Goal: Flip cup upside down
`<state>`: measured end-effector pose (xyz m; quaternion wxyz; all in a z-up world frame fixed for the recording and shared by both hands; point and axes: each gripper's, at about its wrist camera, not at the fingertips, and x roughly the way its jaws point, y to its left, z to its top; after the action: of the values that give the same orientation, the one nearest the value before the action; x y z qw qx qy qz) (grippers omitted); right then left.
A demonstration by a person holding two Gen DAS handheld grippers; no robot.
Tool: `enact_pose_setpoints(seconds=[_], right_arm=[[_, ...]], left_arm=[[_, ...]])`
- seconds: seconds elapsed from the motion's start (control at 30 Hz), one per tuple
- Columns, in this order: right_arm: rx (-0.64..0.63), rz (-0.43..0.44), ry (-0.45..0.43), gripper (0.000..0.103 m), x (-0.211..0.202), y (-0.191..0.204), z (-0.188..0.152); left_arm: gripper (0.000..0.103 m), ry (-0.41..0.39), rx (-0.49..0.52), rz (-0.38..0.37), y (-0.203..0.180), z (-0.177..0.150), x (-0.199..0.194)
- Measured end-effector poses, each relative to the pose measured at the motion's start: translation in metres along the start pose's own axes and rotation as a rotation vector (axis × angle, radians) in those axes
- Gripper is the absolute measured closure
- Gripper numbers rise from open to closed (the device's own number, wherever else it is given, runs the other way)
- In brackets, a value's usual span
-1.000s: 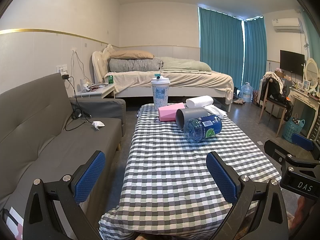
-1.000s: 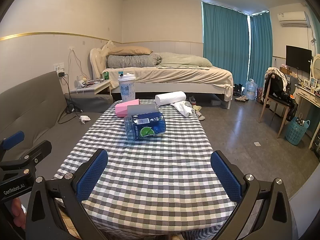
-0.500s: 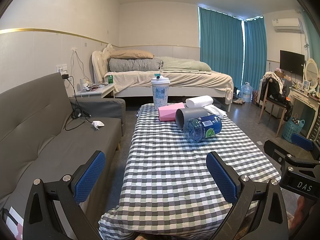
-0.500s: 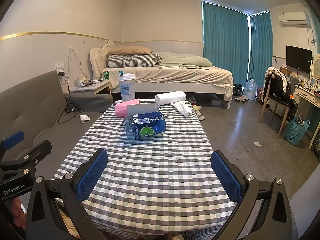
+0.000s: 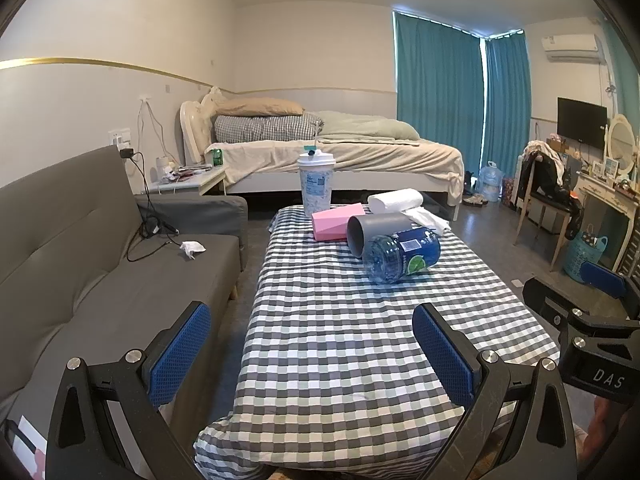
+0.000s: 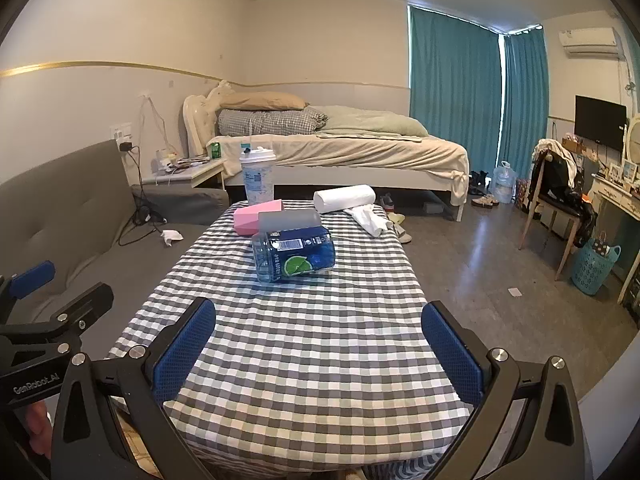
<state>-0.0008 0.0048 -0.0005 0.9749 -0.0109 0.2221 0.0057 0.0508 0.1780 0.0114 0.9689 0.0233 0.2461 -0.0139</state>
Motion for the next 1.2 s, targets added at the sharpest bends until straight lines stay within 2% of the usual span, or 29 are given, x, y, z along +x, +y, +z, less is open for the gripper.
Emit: enact_pose_setpoints(seconds=[0.2,0.3,0.5,0.63,0.77,0.97,1.2], right_arm=[[-0.011,0.003,0.0,0.0,0.0,0.001,0.003],[-0.005,0.015,0.015,0.0,0.002,-0.004,0.009],[0.037,0.04,0.114,0.0,0.029,-0.028,0.035],[0.052,0.048,0.16,0.0,0.052,-0.045,0.058],[0.064,0.08,0.188,0.0,0.083,-0.065,0.082],[0.034,0.092,0.239,0.0,0.142,-0.088,0.104],[0.096,0.089,0.267,0.0,0.199,-0.114,0.105]], left_arm=[[0.0,0.016,-0.016,0.004,0.003,0.004,0.003],[0.0,0.036,-0.023,-0.022,0.004,0.009,0.008],[0.0,0.093,0.062,-0.075,-0.001,0.033,0.04],[0.0,0.12,0.154,-0.138,-0.013,0.062,0.075],[0.0,0.143,0.303,-0.199,-0.032,0.092,0.124],[0.0,0.223,0.418,-0.283,-0.059,0.126,0.201],[0.003,0.298,0.59,-0.417,-0.093,0.132,0.27]])
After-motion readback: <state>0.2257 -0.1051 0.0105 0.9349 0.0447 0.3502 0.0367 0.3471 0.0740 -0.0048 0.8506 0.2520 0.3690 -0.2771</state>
